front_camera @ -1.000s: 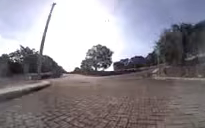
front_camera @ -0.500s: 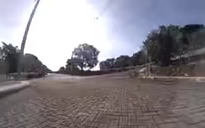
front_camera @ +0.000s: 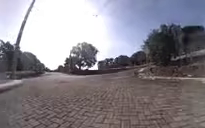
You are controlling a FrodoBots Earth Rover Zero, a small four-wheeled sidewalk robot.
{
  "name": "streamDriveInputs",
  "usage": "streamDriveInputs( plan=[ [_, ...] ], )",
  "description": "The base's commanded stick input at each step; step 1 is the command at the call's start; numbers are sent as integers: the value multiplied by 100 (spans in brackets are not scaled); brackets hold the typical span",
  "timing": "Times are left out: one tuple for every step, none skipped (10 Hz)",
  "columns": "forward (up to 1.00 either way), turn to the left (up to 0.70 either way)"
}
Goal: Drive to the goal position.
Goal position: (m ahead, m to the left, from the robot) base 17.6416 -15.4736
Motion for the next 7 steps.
streamDriveInputs(
  plan=[
    [100,0],
    [100,0],
    [100,0],
    [100,0],
    [100,0],
    [100,0],
    [100,0]
  ],
)
